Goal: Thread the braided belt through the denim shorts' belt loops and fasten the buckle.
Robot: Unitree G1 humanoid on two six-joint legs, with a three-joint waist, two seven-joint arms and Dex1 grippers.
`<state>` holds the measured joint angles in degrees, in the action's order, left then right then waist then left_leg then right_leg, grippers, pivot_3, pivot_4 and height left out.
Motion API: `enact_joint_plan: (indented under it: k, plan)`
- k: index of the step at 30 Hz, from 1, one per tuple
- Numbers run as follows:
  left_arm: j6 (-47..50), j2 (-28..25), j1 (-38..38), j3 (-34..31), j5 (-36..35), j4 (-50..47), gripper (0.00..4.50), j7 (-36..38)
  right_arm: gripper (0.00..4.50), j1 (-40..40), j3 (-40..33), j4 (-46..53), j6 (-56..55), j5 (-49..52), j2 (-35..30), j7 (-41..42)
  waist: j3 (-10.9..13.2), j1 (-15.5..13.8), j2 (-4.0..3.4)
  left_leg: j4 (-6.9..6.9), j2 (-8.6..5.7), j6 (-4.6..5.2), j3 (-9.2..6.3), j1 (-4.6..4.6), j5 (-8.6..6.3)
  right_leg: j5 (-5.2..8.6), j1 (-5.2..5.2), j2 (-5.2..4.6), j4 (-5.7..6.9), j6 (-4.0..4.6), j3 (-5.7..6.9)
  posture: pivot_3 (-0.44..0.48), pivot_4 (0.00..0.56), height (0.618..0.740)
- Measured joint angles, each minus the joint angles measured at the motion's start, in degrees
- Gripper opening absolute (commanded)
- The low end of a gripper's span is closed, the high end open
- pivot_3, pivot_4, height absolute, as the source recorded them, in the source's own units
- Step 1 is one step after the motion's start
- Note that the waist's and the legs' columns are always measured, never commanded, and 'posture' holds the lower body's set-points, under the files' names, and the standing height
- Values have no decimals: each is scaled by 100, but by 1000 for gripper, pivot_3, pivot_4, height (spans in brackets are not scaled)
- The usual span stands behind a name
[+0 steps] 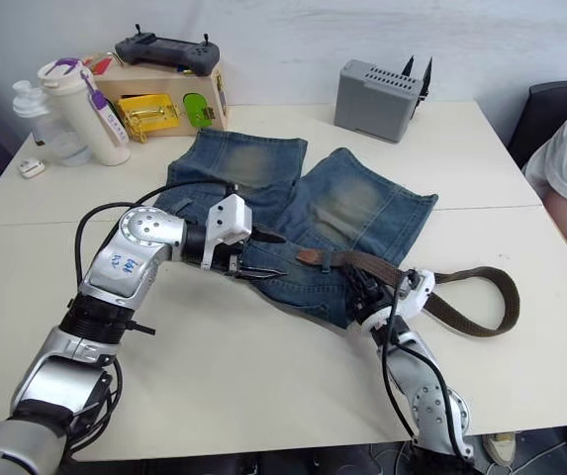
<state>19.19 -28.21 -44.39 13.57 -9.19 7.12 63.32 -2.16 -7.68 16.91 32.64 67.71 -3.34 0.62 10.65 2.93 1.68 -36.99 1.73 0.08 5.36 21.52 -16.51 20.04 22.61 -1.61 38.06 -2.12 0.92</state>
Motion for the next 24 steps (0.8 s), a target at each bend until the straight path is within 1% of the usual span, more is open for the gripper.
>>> enact_joint_plan:
  k: [2, 3, 4, 5, 6, 7, 9, 10, 11, 12, 13, 14, 17, 19, 21, 24]
  plan:
    - [16, 0, 4, 0, 0, -5, 3424, -3, 51, -22, 44, 15, 89, -91, -49, 25, -1, 23, 1, 2, 2, -1, 0, -1, 0, 1, 0, 2, 0, 1, 0, 0, 150, 736]
    - [18, 0, 7, 0, 0, -5, 3424, -4, 702, -26, 46, 26, 127, -117, -66, 30, -1, 25, 1, 2, 2, -2, -1, -1, 0, 1, 0, 2, 0, 2, 0, 0, 150, 736]
    - [18, 0, 8, 0, 0, -6, 3424, -5, 802, -22, 46, 27, 148, -127, -83, 30, -1, 25, 1, 3, 2, -3, -1, -2, 0, 2, 0, 2, 0, 3, 1, 0, 150, 736]
    - [18, 0, 10, 0, 1, -6, 3424, -7, 1140, 4, 48, 23, 238, -133, -129, 29, -1, 20, 1, 4, 2, -3, -1, -1, 0, 2, 0, 2, -1, 4, 1, 0, 150, 736]
    - [18, -1, 18, 0, 2, -6, 3424, -12, 1663, 56, 49, 23, 368, -132, -187, 27, -1, 16, 1, 5, 2, -4, -1, -1, -1, 3, 0, 2, -2, 5, 1, 0, 150, 736]
    - [18, 2, 23, 0, 3, -6, 3424, -15, 2077, 81, 73, 26, 472, -131, -235, 31, -1, 17, 1, 5, 2, -4, 0, 0, -1, 3, 0, 2, -2, 5, 1, 0, 150, 736]
    - [18, 4, 29, 1, 5, -6, 3424, -19, 3039, 96, 153, 144, 647, -137, -448, 95, 1, 16, -1, 2, 0, -2, 2, 0, -1, 3, 0, -1, -2, 5, 0, 0, 150, 736]
    - [12, 8, 29, 2, 6, -11, 3424, -19, 3437, 93, 187, 249, 737, -197, -603, 143, 0, 9, 0, -1, 0, -1, 1, 1, -2, 3, 0, -2, -2, 5, 0, 0, 150, 736]
    - [6, 10, 34, 4, 13, -10, 3424, -19, 3858, 103, 278, 465, 883, -313, -953, 245, 1, -1, -2, 0, -3, 0, 2, 1, -3, 3, 0, -5, -2, 4, 0, 0, 150, 736]
    - [2, 11, 34, 4, 13, -10, 3424, -19, 4204, 110, 296, 525, 923, -345, -1048, 274, 1, -10, -2, -3, -3, 1, 2, 2, -4, 3, 0, -4, -3, 4, 0, 0, 150, 736]
    - [-2, 14, 35, 7, 17, -8, 3424, -18, 4390, 127, 329, 627, 989, -416, -1215, 340, 1, -17, -2, -3, -3, 1, 0, 3, -3, 3, -1, -4, -5, 4, 1, 0, 150, 736]
    - [-17, 14, 37, 9, 21, -7, 3424, -16, 4390, 155, 386, 797, 1088, -514, -1505, 441, 1, -34, -2, -2, -4, 2, 1, 4, -4, 3, 0, -4, -6, 4, 0, 0, 150, 736]
    - [-51, 19, 37, 13, 30, -4, 3424, -11, 4390, 214, 501, 1167, 1241, -760, -2096, 726, 2, -72, -4, -1, -3, 2, 2, 5, -4, 3, 1, -3, -9, 4, 0, 0, 150, 736]
    - [-67, 27, 37, 18, 35, 9, 3424, -10, 4390, 228, 632, 1553, 1237, -1125, -2596, 1062, 3, -93, -4, -3, -3, 2, 3, 5, -5, 3, 2, 0, -9, 3, -1, 0, 150, 736]
    - [-103, 35, 36, 20, 40, 31, 3424, -10, 4390, 128, 839, 1858, 1103, -1583, -2989, 1376, 3, -98, -3, -4, -1, 2, 2, 5, -5, 3, 2, 5, -9, 3, -1, 0, 150, 736]
    - [-128, 73, 37, 46, 44, 36, 3424, -9, 4390, -213, 1395, 2175, 782, -2456, -3657, 1853, 3, -108, -4, -6, -3, 3, 3, 4, -5, 2, 2, 6, -8, 1, -2, 0, 150, 736]
